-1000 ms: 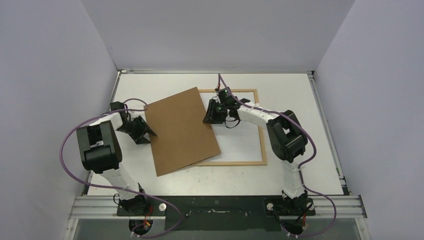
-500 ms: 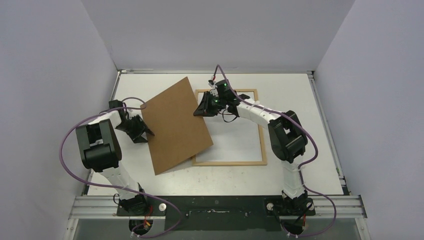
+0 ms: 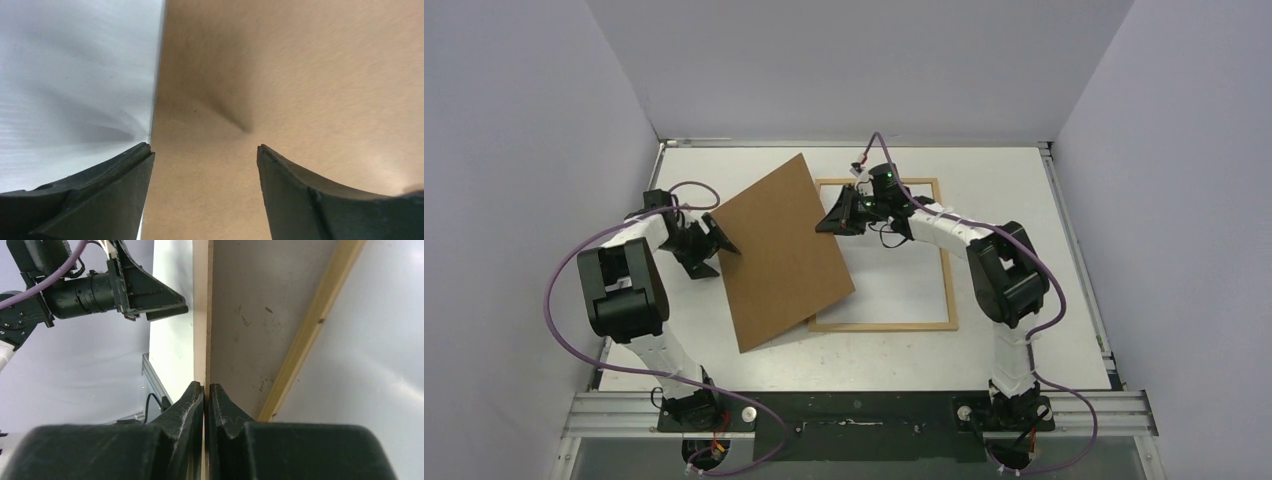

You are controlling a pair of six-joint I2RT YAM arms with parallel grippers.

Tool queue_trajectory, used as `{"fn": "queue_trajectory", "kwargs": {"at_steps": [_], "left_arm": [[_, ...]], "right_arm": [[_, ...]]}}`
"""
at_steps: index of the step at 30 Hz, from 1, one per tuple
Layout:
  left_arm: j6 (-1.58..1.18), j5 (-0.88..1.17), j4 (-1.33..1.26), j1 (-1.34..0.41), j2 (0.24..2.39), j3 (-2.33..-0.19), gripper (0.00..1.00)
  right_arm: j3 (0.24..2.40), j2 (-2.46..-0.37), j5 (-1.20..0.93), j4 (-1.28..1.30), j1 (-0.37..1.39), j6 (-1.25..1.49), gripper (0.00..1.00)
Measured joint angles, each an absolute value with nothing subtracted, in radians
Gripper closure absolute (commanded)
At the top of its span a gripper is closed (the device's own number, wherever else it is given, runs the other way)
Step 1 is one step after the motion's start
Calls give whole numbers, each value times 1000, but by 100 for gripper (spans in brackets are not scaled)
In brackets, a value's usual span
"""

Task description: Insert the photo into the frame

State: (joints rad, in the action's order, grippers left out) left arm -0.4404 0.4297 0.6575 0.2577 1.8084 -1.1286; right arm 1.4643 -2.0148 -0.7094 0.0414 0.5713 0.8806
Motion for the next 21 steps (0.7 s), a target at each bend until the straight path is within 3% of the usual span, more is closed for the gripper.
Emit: {"fn": "queue_trajectory", "kwargs": {"at_steps": [8,21], "left_arm": [[-479,506,607,254,1744,-1157,21],[-542,529,545,133,1761,-1157,21]], "right_arm": [[1210,-1902,-807,-169,388,991,100],[978,-1744,-836,-392,112,1122,100]]}}
